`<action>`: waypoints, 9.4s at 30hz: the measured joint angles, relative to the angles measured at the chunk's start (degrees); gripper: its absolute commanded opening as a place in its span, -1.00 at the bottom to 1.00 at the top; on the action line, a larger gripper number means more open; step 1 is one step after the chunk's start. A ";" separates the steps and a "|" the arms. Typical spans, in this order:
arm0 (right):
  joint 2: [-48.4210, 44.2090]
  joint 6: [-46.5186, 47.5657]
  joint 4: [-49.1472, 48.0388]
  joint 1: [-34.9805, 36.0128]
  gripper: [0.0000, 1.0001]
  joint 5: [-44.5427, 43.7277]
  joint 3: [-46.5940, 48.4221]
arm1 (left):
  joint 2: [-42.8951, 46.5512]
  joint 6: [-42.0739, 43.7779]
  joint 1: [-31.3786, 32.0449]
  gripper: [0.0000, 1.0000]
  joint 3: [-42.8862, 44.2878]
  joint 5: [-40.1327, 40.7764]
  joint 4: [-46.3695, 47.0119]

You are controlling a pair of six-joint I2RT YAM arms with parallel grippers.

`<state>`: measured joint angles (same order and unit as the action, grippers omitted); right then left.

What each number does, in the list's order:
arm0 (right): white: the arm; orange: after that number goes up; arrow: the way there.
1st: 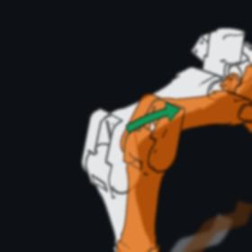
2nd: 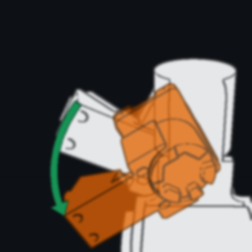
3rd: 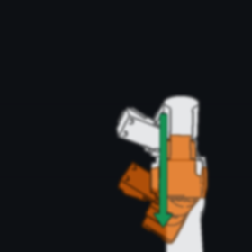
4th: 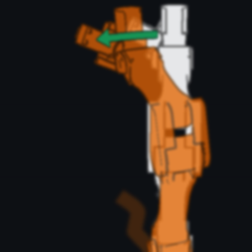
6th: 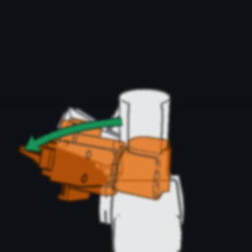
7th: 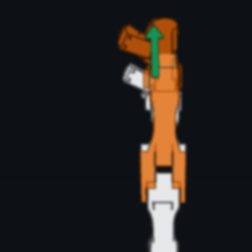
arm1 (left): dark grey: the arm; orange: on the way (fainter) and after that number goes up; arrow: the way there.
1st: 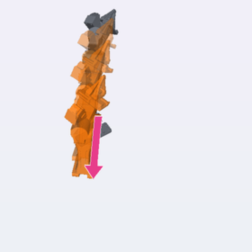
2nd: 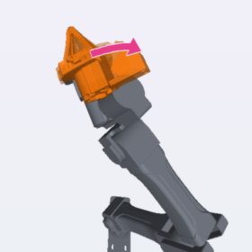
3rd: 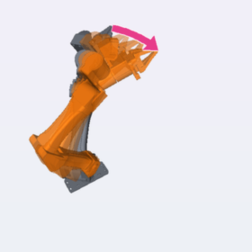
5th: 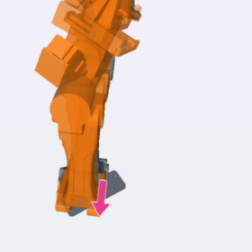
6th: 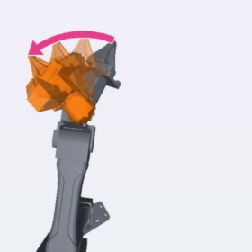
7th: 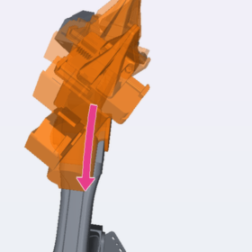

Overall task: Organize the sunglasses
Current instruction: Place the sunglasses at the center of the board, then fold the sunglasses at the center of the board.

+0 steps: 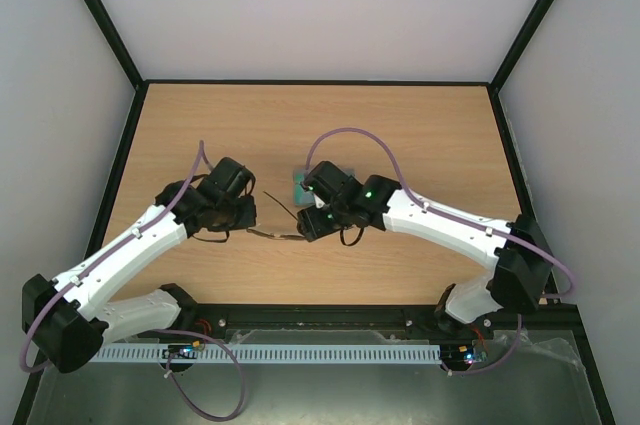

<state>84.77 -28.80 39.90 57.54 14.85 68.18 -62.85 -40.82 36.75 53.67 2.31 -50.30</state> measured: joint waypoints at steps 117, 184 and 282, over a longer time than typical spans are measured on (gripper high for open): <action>-0.61 -4.83 -17.68 1.11 -0.97 -0.17 -22.93 | 4.02 -16.76 14.82 -0.33 -15.19 0.20 8.41; 13.14 -1.44 -21.00 3.21 -0.57 6.51 -14.14 | -8.37 -29.88 19.61 -0.39 -24.98 1.03 31.58; 15.80 -2.23 -12.81 -0.50 -0.56 -4.09 -9.92 | -15.76 -28.70 21.22 -0.44 -21.42 1.20 38.51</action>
<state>100.57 -31.03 27.09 57.04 10.76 58.26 -78.61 -69.52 57.98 32.25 3.51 -11.79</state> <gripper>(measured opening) 0.223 0.281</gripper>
